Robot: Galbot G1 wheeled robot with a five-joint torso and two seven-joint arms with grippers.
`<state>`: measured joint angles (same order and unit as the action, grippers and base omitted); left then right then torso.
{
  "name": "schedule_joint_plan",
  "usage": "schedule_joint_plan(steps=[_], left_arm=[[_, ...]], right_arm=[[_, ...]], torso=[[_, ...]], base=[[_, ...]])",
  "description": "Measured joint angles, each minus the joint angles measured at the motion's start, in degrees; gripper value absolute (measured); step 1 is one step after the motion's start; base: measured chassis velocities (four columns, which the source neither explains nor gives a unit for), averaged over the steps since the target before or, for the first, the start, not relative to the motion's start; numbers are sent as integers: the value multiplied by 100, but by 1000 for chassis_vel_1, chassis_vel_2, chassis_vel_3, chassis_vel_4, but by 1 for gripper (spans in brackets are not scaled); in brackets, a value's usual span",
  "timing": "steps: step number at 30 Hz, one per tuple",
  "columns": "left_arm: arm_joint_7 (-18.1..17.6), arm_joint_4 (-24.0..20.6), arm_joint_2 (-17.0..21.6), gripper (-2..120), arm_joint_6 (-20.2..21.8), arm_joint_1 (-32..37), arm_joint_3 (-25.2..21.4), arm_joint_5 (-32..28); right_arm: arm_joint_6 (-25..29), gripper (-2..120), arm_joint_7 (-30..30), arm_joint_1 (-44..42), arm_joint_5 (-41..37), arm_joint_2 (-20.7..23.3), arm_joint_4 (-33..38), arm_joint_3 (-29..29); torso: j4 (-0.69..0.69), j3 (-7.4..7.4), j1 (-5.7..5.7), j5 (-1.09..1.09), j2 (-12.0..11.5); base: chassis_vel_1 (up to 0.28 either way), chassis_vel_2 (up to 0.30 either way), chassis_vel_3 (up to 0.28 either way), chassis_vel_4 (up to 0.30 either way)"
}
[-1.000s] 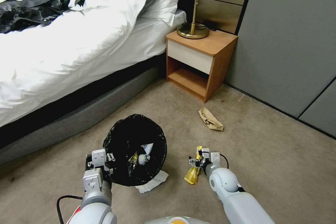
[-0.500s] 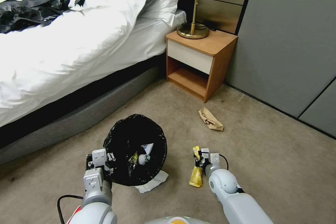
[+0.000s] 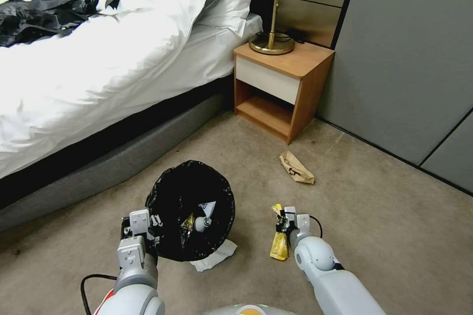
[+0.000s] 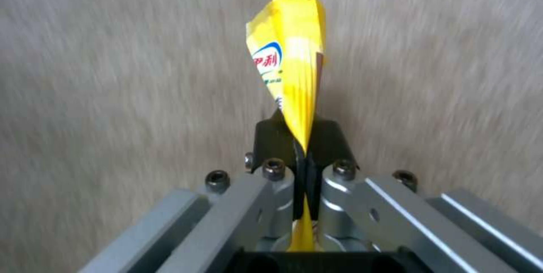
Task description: Pick up the trash bin, then pick up the garbage from the floor and place it into the trash bin.
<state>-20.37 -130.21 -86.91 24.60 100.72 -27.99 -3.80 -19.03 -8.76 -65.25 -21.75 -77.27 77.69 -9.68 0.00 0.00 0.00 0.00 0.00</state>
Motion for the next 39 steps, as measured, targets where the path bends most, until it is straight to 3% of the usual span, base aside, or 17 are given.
schedule_joint_plan(steps=[5,8,9,12,14,17,18,21,26,29,39], left_arm=[[1,33,6,1,2,-7,-5,-10],[4,37,12,1,3,-3,19,-4],[4,37,12,1,3,-3,19,-4],[6,37,9,1,16,-13,51,14],[5,37,6,1,16,-6,66,28],[9,37,-4,1,16,22,111,66],[9,37,-4,1,16,22,111,66],[10,37,-9,1,16,23,118,83],[12,37,-11,1,16,22,129,96],[12,37,-18,1,16,20,130,101],[15,23,-23,1,25,-2,130,102]], right_arm=[[557,0,-70,-73,298,101,818,-48],[1476,0,-110,-79,321,164,1873,-51],[1476,0,-110,-79,321,164,1873,-51],[2202,0,263,-88,358,265,2922,-79],[2341,0,394,-96,386,292,3150,-85],[2807,0,1092,-167,239,399,3860,-38],[2807,0,1092,-167,239,399,3860,-38],[3180,0,2067,-343,-16,498,4225,95],[3357,0,2882,-548,-181,667,4359,377],[3399,0,3138,-616,-186,771,4329,646],[3456,0,3177,-634,161,725,3790,1256]], torso=[[-1,0,0,-1,0],[1,0,0,0,0],[1,0,0,0,0],[1,0,0,-1,0],[-1,0,0,0,0],[0,-1,0,-1,0],[0,-1,0,-1,0],[0,0,0,0,0],[-1,-1,0,0,0],[0,-1,0,0,0],[0,0,0,0,0]], base=[[0,0,0,0],[0,0,0,0],[0,0,0,0],[0,0,0,0],[0,0,0,0],[0,0,0,0],[0,0,0,0],[0,0,0,0],[0,0,0,0],[0,0,0,0],[0,0,0,0]])
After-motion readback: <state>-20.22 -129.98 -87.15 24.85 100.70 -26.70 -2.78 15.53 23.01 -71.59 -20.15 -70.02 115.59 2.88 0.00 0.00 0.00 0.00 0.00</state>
